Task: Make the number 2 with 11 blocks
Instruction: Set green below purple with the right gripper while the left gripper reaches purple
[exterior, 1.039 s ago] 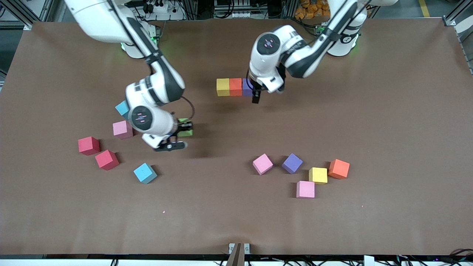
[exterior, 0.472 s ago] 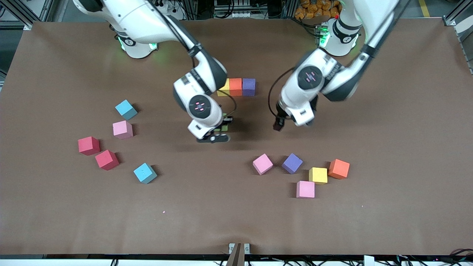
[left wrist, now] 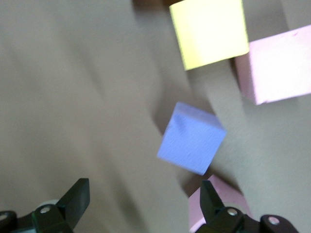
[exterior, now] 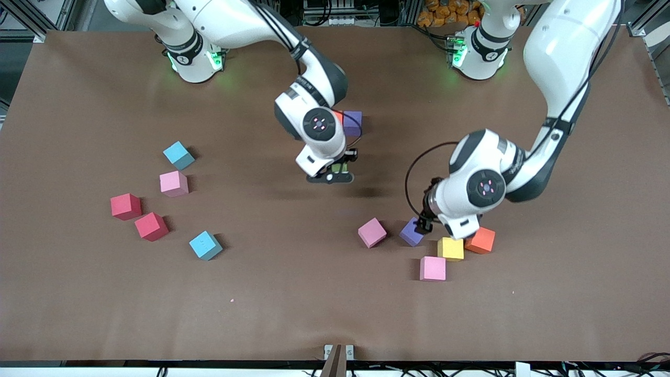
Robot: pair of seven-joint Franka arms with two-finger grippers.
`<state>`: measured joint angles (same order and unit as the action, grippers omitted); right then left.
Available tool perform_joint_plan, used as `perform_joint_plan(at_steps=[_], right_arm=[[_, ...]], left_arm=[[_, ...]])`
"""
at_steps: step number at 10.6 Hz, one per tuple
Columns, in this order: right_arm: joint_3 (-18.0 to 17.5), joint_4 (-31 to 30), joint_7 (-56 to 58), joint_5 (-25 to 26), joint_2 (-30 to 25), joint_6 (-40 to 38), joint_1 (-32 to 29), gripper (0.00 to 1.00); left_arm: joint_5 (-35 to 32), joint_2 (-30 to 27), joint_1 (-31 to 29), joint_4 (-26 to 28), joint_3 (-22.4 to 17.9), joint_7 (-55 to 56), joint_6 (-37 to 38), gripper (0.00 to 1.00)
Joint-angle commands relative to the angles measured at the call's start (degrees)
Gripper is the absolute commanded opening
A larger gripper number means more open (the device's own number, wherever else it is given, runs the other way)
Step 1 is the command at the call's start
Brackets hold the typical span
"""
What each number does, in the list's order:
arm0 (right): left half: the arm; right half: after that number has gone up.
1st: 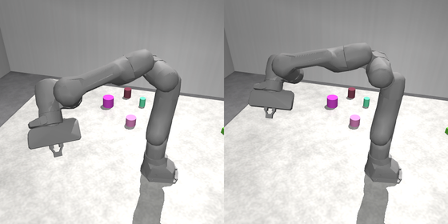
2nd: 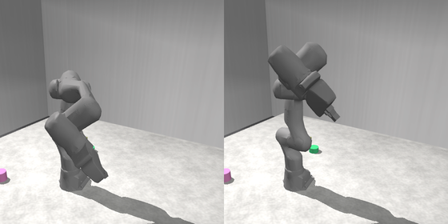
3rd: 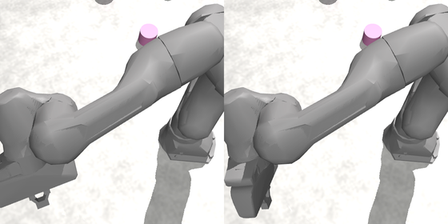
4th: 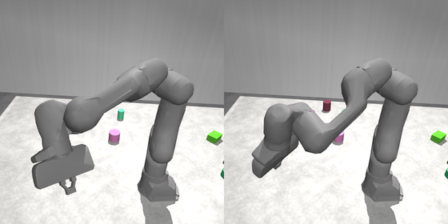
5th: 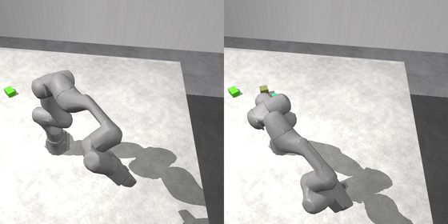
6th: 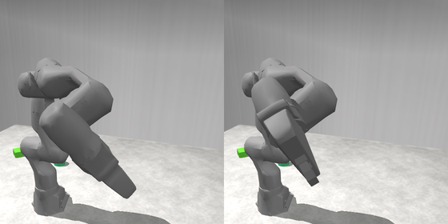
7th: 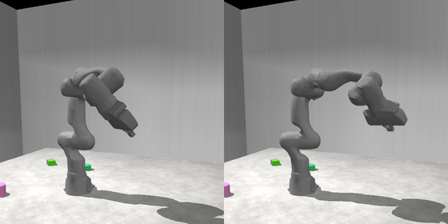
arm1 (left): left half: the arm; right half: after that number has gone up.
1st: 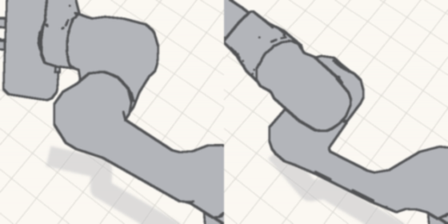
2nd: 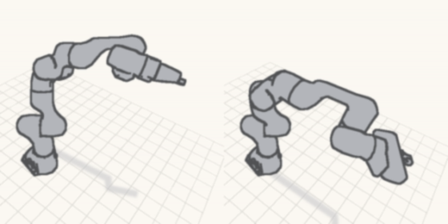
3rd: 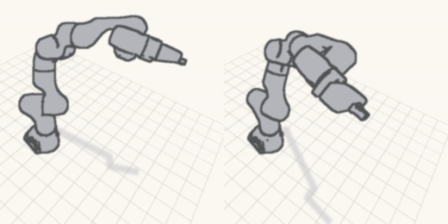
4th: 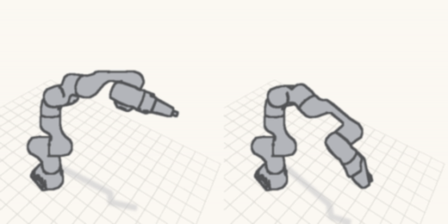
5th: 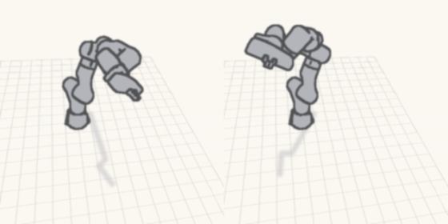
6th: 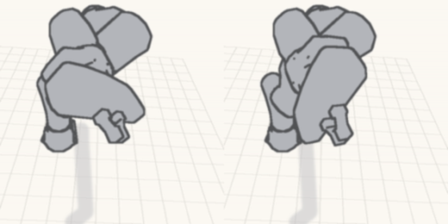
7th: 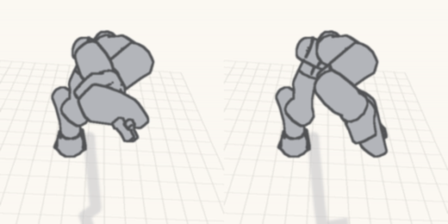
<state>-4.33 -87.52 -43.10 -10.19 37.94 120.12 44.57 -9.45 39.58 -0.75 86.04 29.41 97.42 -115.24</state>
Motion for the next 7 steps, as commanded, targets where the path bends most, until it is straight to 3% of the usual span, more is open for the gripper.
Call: perform_joint_plan(at_steps=[1, 3, 7], right_arm=[[0.5, 4.2, -3.4, -0.1, 4.0, -0.6, 3.5, 0.24], [0.5, 4.6, -5.7, 0.0, 4.8, -0.6, 5.9, 0.24], [0.6, 4.2, -5.8, 1.6, 6.2, 0.3, 7.2, 0.26]], left_arm=[[-1.3, 3.2, 2.6, -6.1, -2.0, -1.9, 2.5, 1.0], [-1.4, 4.4, 3.4, -6.5, -2.7, -4.9, 1.9, 1.0], [-1.4, 6.0, 7.8, -7.7, -8.0, -7.7, 0.8, 1.0]])
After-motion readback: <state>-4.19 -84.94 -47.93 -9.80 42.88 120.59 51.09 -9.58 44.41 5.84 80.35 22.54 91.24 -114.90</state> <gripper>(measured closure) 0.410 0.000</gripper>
